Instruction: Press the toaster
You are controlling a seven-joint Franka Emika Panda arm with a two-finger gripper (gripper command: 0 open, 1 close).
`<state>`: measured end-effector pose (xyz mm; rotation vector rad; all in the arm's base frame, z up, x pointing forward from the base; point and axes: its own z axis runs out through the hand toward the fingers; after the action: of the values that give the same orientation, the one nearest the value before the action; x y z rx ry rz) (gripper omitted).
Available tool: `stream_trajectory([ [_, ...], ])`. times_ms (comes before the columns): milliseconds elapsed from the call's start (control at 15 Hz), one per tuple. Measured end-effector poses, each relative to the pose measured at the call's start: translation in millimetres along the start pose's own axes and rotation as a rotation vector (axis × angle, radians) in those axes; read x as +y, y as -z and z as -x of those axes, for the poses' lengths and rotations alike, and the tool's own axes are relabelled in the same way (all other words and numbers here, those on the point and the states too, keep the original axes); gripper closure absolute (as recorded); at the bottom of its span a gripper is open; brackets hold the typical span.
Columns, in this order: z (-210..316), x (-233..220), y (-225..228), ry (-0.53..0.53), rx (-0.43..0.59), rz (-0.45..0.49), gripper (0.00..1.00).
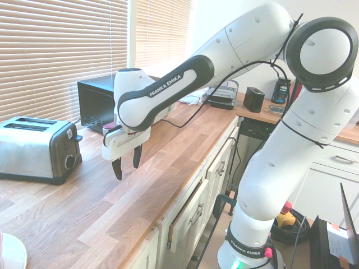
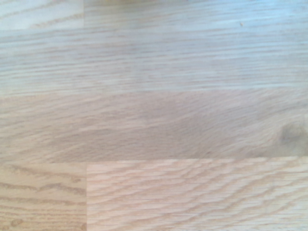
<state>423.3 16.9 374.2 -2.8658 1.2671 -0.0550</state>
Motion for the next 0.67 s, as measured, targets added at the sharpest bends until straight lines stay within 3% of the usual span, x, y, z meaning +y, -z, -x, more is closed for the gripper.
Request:
stream_trajectory([
  [267,7.1,-10.5,-0.5,0.036,0.022,-0.019,0.0],
  [467,42.6,-60.6,7.6,0.13,0.074,-0.083,0.0],
  [667,23.1,-109.1,38.2,0.104,0.089,-0.145,0.0],
])
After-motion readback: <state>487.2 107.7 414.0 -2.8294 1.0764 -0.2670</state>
